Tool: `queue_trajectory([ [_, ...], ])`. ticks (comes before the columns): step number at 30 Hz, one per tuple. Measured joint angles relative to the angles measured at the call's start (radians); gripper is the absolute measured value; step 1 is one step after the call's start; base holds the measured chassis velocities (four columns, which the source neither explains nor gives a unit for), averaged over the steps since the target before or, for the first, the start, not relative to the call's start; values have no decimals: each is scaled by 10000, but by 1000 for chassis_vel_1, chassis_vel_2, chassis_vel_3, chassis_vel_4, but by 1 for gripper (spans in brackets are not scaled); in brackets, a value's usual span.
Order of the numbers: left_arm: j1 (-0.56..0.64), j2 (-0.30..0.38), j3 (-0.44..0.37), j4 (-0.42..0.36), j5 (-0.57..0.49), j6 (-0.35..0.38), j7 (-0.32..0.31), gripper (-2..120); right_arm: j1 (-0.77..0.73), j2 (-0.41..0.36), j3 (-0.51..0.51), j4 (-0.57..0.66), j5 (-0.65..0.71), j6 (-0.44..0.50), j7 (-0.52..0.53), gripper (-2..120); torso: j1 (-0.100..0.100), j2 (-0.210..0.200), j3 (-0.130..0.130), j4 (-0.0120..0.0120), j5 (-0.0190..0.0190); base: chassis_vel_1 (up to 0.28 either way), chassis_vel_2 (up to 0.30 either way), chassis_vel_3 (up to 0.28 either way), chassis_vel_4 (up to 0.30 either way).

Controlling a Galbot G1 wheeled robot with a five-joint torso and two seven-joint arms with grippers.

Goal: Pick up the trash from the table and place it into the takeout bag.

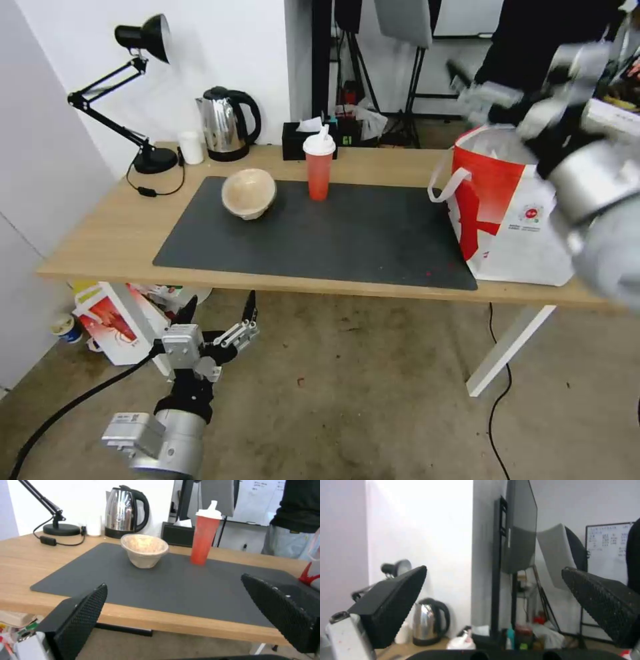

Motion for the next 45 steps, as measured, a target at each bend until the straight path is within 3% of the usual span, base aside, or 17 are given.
queue_trajectory([
  [6, 4, -55, 11, 37, 49, -146, 4, 100, -1160, 839, -224, 329, -1879, 880, 55, 100, 0, 0, 1, 0, 0, 0, 0, 0, 0],
  [13, 31, 22, -108, -6, -5, -183, -11, 100, -3739, 1649, -237, 1012, -4208, 2095, 105, 100, 0, 1, 0, -4, 0, 0, 0, 0, 0],
  [26, 35, 39, -86, 6, -18, -160, 77, 100, -7042, 2736, -475, 1069, -7783, 2547, 1232, 100, 0, 2, 0, -3, 1, 0, 0, 0, 0],
  [32, 26, 58, -111, 25, -25, -138, 146, 100, -8634, 2993, -972, 1068, -8347, 2050, 2604, 100, 0, 2, -1, -4, 1, 0, 0, 0, 0],
  [45, 14, 34, -121, -2, -32, -96, 229, 100, -9498, 2849, -1476, 1068, -7700, 688, 4262, 100, 1, 2, 0, -2, 2, 0, 0, 0, 0],
])
